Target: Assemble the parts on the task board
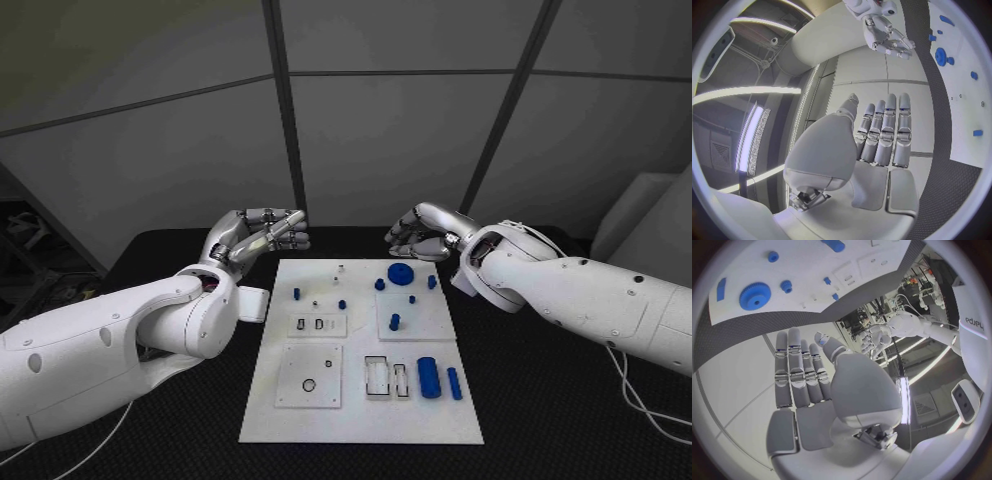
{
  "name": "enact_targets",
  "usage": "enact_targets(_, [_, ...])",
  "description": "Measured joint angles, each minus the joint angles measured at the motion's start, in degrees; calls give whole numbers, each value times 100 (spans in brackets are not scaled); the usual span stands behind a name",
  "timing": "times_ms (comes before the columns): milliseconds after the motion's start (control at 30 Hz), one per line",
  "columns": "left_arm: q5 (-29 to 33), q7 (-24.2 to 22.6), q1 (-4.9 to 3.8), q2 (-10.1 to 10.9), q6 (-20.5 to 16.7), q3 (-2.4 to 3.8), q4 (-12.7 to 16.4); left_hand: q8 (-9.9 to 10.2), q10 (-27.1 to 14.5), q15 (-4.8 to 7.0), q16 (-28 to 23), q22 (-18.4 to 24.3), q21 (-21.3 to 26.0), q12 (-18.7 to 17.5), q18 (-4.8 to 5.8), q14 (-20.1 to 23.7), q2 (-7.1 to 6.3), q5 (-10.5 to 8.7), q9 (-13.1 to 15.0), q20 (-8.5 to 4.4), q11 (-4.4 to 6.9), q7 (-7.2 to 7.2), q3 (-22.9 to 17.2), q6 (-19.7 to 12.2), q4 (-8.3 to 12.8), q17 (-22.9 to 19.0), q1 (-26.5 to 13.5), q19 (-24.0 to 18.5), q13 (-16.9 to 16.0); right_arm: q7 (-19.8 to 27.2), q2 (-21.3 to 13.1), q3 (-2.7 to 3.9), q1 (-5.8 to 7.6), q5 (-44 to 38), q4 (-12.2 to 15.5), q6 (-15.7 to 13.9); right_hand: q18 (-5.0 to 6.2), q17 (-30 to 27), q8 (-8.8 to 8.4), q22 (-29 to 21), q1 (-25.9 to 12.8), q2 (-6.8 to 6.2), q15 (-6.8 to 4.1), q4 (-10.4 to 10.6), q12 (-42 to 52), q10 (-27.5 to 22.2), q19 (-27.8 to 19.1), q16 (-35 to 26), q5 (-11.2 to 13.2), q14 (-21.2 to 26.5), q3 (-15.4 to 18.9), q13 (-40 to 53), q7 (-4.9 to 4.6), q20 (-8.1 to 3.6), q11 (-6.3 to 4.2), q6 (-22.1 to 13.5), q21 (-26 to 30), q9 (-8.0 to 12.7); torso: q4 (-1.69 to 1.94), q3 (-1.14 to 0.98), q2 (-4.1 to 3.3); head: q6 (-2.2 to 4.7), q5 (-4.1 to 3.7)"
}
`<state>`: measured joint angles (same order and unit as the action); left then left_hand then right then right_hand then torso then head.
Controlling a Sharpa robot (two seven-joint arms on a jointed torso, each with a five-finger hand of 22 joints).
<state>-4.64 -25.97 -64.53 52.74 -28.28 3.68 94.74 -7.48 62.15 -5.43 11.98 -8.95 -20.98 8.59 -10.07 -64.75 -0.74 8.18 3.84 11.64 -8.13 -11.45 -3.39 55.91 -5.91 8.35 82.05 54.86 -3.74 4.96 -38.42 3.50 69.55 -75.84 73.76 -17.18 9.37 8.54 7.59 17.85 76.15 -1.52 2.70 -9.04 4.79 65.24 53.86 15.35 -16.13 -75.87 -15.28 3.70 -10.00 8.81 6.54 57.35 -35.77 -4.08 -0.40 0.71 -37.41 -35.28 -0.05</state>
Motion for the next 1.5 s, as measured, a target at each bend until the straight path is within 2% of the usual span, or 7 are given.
enact_targets(67, [-23, 30, 0, 54, 40, 0, 111, 74, 170, 42, -33, -10, -58, -87, 0, -206, 0, -30, -10, -55, 23, 16, -38, 125, 38, 74, 0, 202, 0, -194, 36, 2, 41, -383, 7, 138, 1, 607, -136, 579, -76, -214, -210, 47, -87, 134, 338, 827, 0, -651, -48, 11, 108, -222, -114, 161, -966, 6, 5, 8, -64, 10, -12])
enact_targets(133, [-39, 53, 0, 83, 67, 0, 175, 78, 190, 52, -33, -10, -66, -106, 0, -233, 0, -31, -10, -67, 25, 20, -39, 143, 39, 97, 0, 247, 0, -340, 69, 2, 58, -670, 14, 258, 1, 1026, -217, 979, -128, -263, -252, 92, -88, 43, 469, 1420, 0, -769, -92, 20, 135, -274, -154, 188, -1490, 6, 11, 16, -117, 21, -18])
enact_targets(267, [-61, 93, 1, 120, 110, 0, 269, 78, 189, 52, -54, -10, -66, -106, 1, -233, 0, -31, -10, -67, 25, 20, -39, 143, 39, 98, 0, 247, 1, -579, 136, 1, 75, -1110, 15, 471, -4, 1804, -314, 2285, -129, -310, -261, 140, -88, -168, 972, 2402, 0, -778, -113, 43, 135, -260, -115, 188, -2533, 5, 23, 32, -219, 35, -26])
enact_targets(533, [-83, 144, 2, 139, 163, 1, 311, 107, 189, 52, -88, -9, -66, -159, 0, -233, -24, -31, -9, -67, 24, 20, -39, 143, 38, 115, -24, 247, 1, -912, 280, -1, 92, -1741, 11, 828, -184, 3301, -332, 3525, -106, -345, -240, 212, -88, -271, 1417, 3938, 0, -799, -113, 77, 135, -220, -102, 187, -3452, 5, 33, 49, -347, 62, -35])
enact_targets(867, [-93, 175, 2, 145, 204, 3, 318, 142, 188, 52, -115, -9, -66, -184, 0, -233, -24, -30, -9, -47, 24, 20, -39, 143, 38, 130, -24, 267, 1, -1049, 447, -1, 96, -1978, -118, 1064, -274, 3999, -361, 4080, -83, -368, -240, 235, -88, -312, 1629, 4624, 0, -798, -136, 91, 154, -206, -102, 166, -3827, 5, 40, 64, -436, 87, -38])
enact_targets(1433, [-98, 188, 0, 162, 239, 3, 338, 142, 187, 52, -115, -8, -66, -184, 0, -233, -24, -29, -8, -46, 22, 20, -39, 143, 38, 136, -24, 267, 2, -1098, 613, -3, 96, -2085, -261, 1244, -272, 4241, -361, 4404, -29, -314, -240, 307, -11, -194, 1763, 4891, 0, -798, -254, 122, 154, -196, -109, 166, -4044, -4, 44, 68, -483, 66, -16])
enact_targets(1500, [-99, 189, 0, 164, 242, 3, 338, 142, 187, 52, -115, -8, -66, -184, 0, -233, -24, -29, -8, -46, 22, 20, -39, 143, 38, 136, -24, 267, 2, -1102, 621, -3, 96, -2089, -276, 1269, -337, 4283, -361, 4471, -24, -309, -240, 314, 2, -135, 1792, 4934, 0, -798, -294, 125, 154, -209, -134, 166, -4072, -5, 44, 69, -484, 60, -16])
